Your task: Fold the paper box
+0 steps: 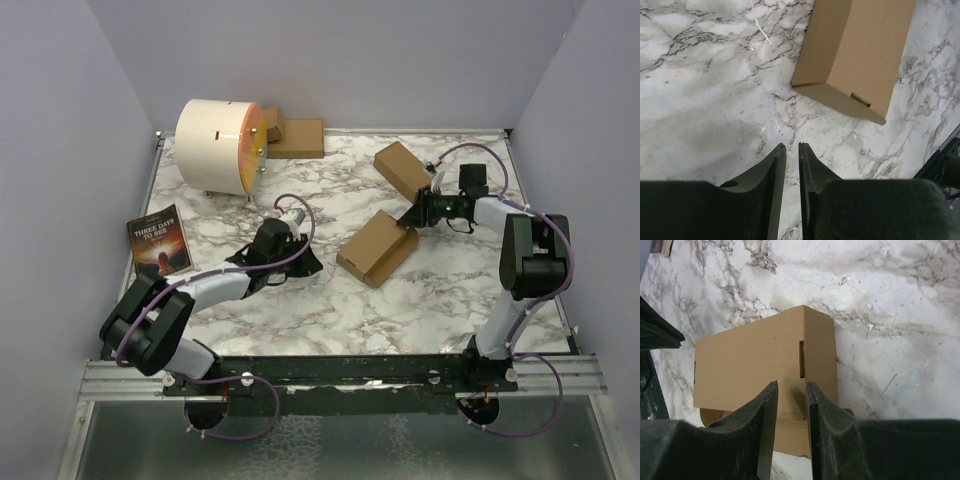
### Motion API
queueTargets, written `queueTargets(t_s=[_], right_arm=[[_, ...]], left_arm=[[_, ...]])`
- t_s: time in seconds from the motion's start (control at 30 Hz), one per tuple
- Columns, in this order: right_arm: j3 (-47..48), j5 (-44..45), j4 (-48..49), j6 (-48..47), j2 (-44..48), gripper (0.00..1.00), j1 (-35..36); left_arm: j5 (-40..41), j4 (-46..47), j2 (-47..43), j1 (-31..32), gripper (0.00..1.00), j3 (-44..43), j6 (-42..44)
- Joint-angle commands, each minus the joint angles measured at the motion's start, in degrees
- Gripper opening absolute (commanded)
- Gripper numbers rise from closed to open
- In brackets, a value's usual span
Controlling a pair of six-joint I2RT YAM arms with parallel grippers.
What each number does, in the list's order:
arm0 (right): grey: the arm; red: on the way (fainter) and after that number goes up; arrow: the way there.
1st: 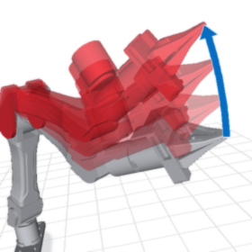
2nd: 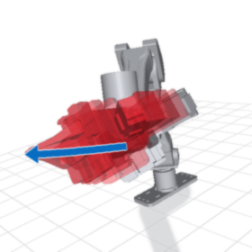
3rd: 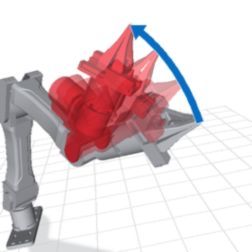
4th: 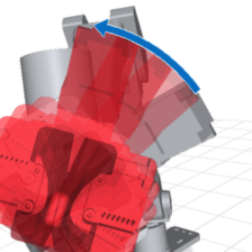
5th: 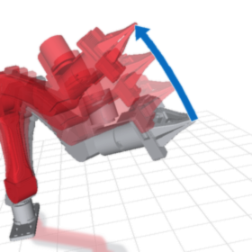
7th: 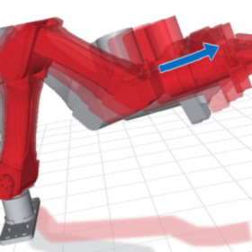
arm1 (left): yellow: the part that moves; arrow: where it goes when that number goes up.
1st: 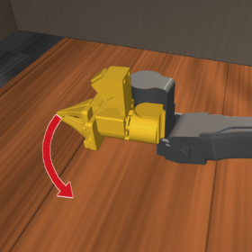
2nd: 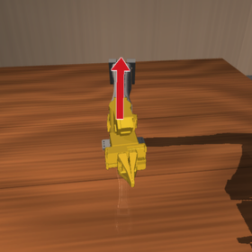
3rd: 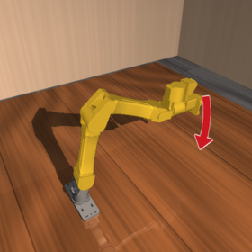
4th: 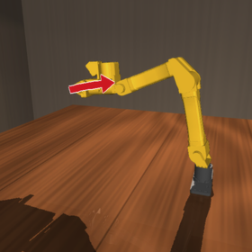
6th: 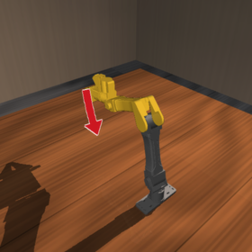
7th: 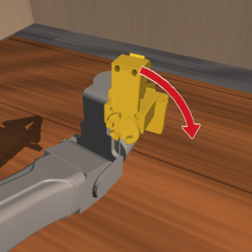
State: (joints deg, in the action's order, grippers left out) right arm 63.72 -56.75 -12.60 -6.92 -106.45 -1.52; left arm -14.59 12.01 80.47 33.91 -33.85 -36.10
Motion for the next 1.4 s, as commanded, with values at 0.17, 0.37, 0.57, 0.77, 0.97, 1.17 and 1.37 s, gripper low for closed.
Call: queueTargets(t_s=[0.17,0.37,0.57,0.77,0.97,1.17,1.37], right_arm=[[-4.67,-2.40,-5.25,-3.43,4.80,0.27,-0.22],[-7.66,-2.65,-12.21,-10.62,8.87,0.24,-0.15],[-8.89,-2.71,-20.96,-19.86,11.48,0.22,-0.15],[-6.37,-4.09,-26.77,-24.81,10.40,0.22,-0.15],[-6.15,-1.93,-28.70,-29.82,10.63,0.28,-0.22],[-6.10,0.67,-25.99,-28.94,16.41,0.36,-0.62],[-8.49,-4.28,-19.95,-22.37,21.75,0.37,-1.12]], left_arm=[[-4.28,7.10,9.56,1.24,0.20,-5.78,-3.65],[-1.94,3.53,13.02,1.18,0.21,-9.73,-1.06],[-0.94,0.93,15.89,0.21,0.23,-13.57,1.69],[-2.60,-3.23,21.49,-0.80,0.25,-21.00,6.26],[-2.55,-7.92,25.18,-1.83,0.27,-27.92,11.17],[3.27,-9.11,16.36,-4.56,0.43,-24.69,16.11],[1.49,-9.48,2.50,-5.52,0.56,-21.57,28.04]])
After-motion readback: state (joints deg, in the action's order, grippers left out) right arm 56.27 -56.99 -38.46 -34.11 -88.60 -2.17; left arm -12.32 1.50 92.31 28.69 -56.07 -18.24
